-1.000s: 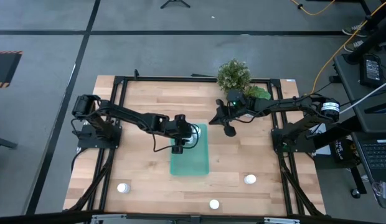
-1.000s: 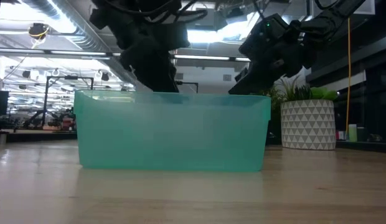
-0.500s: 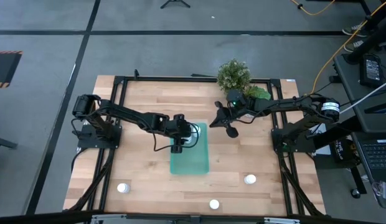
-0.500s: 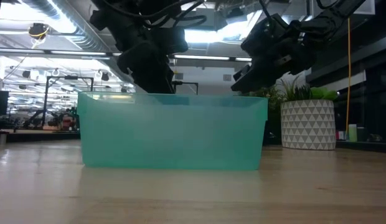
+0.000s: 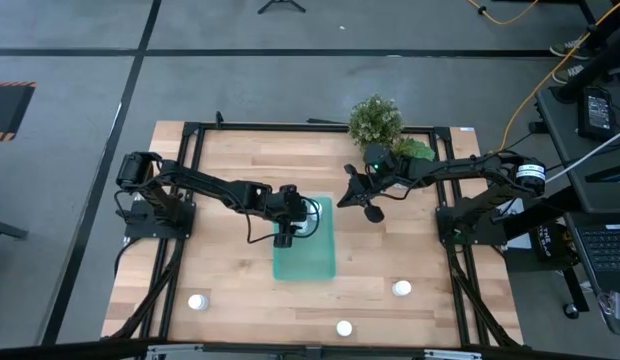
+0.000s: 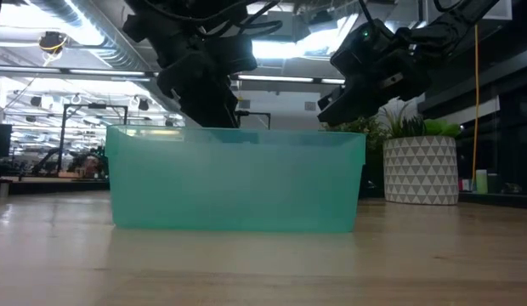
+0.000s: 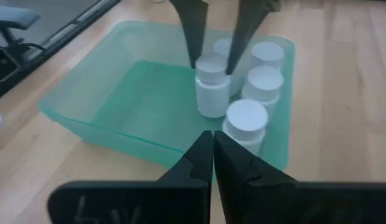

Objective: Pick and place pill bottles into a basket
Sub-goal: Put the white pill bottle into the green bin

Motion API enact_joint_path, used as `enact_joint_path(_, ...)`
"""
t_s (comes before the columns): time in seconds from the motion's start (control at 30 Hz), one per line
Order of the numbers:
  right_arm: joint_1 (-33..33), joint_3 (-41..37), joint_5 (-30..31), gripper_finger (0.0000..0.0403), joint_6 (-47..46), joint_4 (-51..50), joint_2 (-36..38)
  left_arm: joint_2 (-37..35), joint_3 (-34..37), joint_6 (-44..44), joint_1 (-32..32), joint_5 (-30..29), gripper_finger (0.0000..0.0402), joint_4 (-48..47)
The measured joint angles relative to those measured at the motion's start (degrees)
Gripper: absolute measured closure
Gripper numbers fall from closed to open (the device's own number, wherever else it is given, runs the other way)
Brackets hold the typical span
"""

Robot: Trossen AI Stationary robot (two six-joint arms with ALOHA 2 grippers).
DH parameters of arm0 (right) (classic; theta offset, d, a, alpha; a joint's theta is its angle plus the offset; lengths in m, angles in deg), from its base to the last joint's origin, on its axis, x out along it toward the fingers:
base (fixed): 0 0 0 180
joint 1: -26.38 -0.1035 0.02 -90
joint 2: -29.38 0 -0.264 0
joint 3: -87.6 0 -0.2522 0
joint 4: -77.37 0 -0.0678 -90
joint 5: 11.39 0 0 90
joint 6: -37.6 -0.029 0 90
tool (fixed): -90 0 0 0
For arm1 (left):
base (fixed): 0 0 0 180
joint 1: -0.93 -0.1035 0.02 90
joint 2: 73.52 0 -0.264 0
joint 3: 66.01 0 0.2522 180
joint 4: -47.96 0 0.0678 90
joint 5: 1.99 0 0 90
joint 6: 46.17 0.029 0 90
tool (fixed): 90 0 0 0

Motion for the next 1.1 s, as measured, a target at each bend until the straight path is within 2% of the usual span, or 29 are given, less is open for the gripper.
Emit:
enact_joint_path(0.53,0.00,0.02,1.04,0.0385,-0.20,-0.03,0.00,0.00,0.02,-0.05,0.04,-1.33,0.0217,-0.06)
enact_joint_path(0.83,0.00,0.02,1.06,0.0385,-0.26,-0.02,0.00,0.00,0.02,0.00,0.07,-0.75,0.0254,0.05)
enact_joint_path(1.1,0.00,0.02,1.08,0.0385,-0.26,-0.02,0.00,0.00,0.02,0.00,0.05,-4.61,0.0245,0.03)
